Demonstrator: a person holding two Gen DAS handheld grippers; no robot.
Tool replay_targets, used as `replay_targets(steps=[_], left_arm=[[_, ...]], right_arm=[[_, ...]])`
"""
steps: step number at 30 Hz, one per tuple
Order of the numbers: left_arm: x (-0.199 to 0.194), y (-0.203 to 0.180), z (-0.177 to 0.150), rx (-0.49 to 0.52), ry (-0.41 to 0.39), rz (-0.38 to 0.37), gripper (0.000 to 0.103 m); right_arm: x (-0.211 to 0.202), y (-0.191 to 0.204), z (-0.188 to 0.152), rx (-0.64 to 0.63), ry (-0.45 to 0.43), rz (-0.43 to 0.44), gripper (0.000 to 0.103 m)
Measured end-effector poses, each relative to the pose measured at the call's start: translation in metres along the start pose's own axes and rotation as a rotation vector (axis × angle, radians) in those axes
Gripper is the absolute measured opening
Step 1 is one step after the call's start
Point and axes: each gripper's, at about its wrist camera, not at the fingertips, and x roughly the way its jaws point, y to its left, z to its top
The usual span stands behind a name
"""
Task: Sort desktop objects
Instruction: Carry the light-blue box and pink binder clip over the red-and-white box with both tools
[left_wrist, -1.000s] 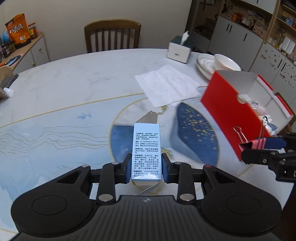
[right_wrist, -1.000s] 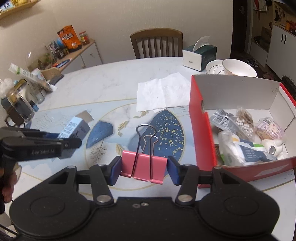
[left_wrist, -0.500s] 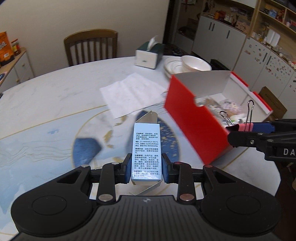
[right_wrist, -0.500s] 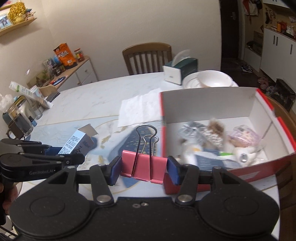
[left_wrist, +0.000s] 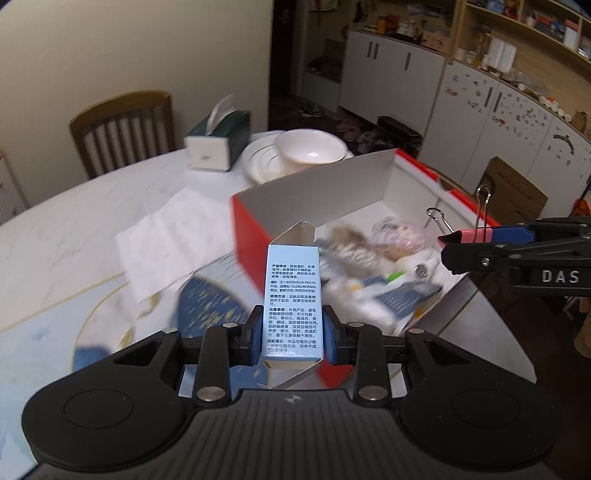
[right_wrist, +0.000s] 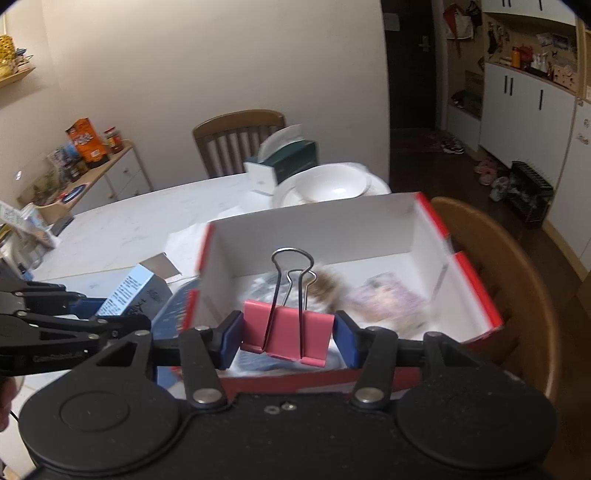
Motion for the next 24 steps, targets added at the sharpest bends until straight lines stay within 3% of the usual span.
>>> replay_targets(steps=[11, 24], left_arm=[[0.042, -0.029, 0.047, 0.088, -0.001, 0.017, 0.03], [0.096, -0.041, 0.072, 0.143, 0.074, 0.034, 0.03]], right_arm=[[0.022, -0.038, 0.018, -0.032, 0.01, -0.017, 0.052], [0.064, -0.051, 0.027, -0.097, 0.077, 0.012, 0.051]])
